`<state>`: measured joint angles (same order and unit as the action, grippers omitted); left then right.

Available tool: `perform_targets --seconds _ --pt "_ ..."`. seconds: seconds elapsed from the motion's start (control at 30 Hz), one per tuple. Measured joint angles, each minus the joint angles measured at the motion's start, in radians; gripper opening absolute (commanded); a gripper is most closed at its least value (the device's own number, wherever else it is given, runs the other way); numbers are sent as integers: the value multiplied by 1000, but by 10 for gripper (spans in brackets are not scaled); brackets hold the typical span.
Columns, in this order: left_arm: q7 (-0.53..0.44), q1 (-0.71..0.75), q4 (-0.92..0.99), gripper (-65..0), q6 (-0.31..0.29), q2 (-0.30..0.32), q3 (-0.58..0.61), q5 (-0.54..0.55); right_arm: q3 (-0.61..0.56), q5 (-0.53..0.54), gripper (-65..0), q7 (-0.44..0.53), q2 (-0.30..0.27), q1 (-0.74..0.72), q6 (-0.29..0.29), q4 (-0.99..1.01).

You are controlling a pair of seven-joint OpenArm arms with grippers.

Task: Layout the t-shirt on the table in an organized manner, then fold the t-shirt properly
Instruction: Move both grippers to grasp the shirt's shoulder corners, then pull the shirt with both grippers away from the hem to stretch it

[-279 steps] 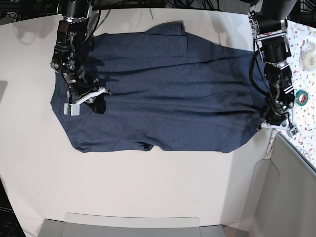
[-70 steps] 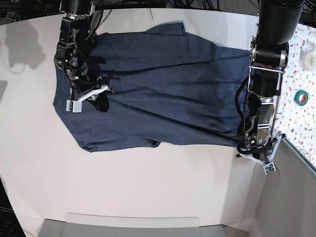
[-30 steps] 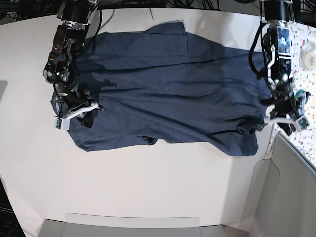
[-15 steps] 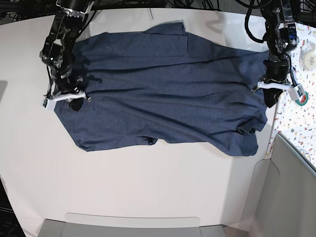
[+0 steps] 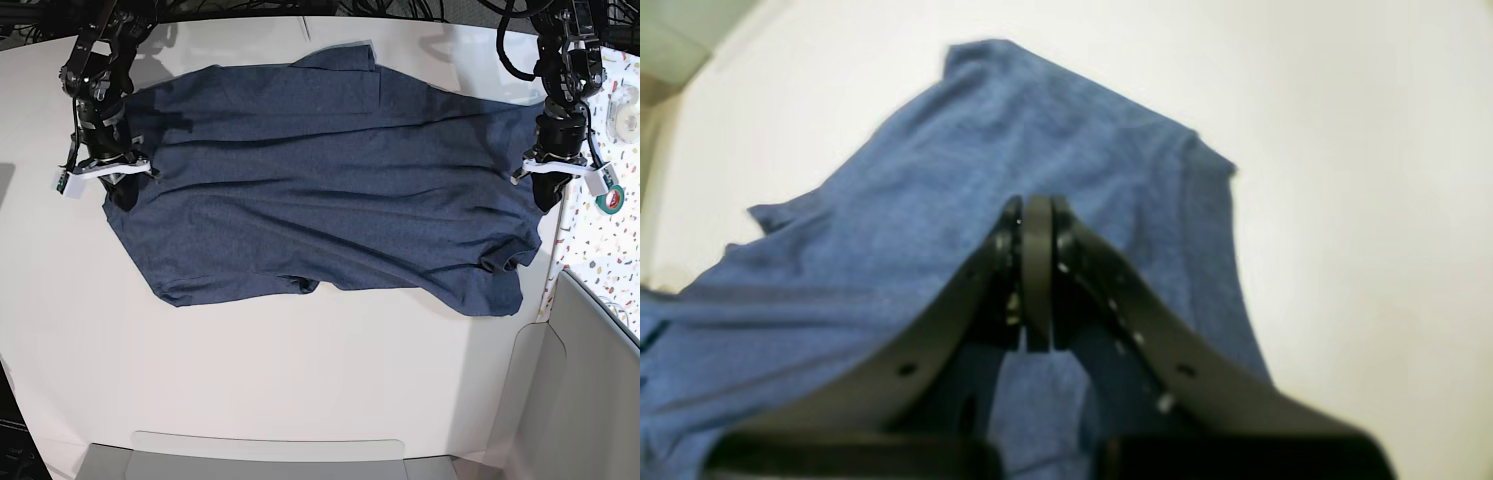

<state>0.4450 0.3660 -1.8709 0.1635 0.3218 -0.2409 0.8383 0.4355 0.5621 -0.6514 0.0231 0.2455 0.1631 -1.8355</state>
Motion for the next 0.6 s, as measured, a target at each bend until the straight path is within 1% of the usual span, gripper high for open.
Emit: perform_targets --seconds 0.1,0.17,0.23,0.33,0.43,0.47,0.53,0.6 --pt "6 6 0 -631 0 0 0 0 0 -10 -650 -9 0 44 -4 6" --pt "55 11 0 -617 0 0 -2 0 0 -9 -650 -10 0 69 -3 6" --pt "79 14 2 -615 0 0 -2 0 0 -9 -650 -9 0 80 -3 6" --pt "79 14 2 -616 0 0 -2 0 0 -5 -650 -2 -2 92 0 21" --pt "80 14 2 -616 0 0 -2 0 0 -10 -650 -5 -4 86 -1 100" --pt "80 13 3 -616 1 0 -2 0 1 8 -650 22 -9 82 11 124" --pt "82 13 3 -616 0 0 -2 0 -3 16 -650 26 -40 56 21 172" --pt "82 16 3 -616 1 0 -3 -1 -2 21 -650 55 -60 28 27 218"
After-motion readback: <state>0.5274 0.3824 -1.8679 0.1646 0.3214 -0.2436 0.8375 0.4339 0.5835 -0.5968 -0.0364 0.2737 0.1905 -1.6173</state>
